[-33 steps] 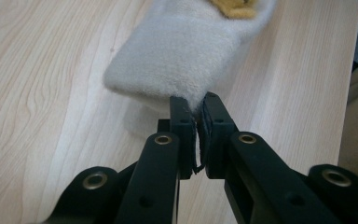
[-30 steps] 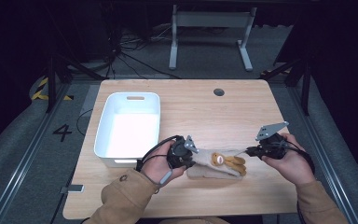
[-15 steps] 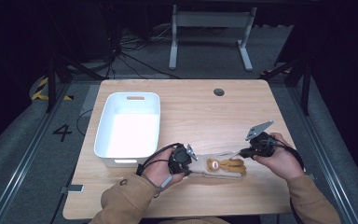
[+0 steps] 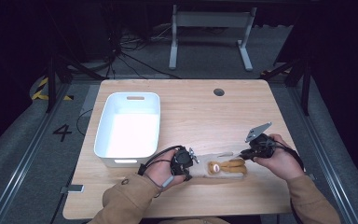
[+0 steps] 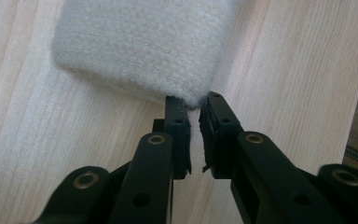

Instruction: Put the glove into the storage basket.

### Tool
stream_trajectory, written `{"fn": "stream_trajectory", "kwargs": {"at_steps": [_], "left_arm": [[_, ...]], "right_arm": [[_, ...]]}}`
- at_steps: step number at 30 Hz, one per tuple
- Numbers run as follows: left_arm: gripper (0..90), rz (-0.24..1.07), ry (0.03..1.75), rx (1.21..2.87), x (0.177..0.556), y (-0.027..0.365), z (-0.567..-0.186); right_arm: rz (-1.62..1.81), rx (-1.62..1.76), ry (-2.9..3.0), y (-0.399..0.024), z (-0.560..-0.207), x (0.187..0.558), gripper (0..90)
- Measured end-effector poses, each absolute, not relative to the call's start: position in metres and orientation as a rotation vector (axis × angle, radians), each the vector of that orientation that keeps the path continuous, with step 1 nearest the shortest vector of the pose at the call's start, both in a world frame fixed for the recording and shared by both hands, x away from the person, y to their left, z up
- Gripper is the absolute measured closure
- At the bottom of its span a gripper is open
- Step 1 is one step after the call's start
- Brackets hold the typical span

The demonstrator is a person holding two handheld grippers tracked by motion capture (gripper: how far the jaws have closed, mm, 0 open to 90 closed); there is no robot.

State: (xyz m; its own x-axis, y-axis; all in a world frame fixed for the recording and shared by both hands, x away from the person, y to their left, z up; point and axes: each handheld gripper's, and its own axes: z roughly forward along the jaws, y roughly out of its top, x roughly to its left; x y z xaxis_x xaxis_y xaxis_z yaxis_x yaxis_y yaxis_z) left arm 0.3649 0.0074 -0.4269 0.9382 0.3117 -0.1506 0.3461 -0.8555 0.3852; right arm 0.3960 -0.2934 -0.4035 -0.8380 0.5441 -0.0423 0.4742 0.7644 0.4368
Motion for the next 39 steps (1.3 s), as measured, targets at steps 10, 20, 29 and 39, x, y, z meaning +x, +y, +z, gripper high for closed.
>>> {"fn": "stream_trajectory", "kwargs": {"at_steps": [10, 20, 29, 39], "left_arm": [[75.8, -0.136, 0.503, 2.662, 0.368, 0.023, -0.407], [79.2, -0.077, 0.457, 2.565, 0.366, 0.017, -0.401], [62.1, -0.054, 0.479, 2.528, 0.369, 0.015, -0.398], [43.7, 0.009, 0.501, 2.428, 0.376, 0.010, -0.390]], "right_arm": [[0.700, 0.805, 2.782, -0.300, -0.393, 0.391, 89.1], [0.666, 0.782, 2.823, -0.279, -0.421, 0.397, 89.7], [0.699, 0.805, 2.799, -0.287, -0.414, 0.393, 89.3], [0.825, 0.934, 2.661, -0.313, -0.401, 0.384, 73.6]]}}
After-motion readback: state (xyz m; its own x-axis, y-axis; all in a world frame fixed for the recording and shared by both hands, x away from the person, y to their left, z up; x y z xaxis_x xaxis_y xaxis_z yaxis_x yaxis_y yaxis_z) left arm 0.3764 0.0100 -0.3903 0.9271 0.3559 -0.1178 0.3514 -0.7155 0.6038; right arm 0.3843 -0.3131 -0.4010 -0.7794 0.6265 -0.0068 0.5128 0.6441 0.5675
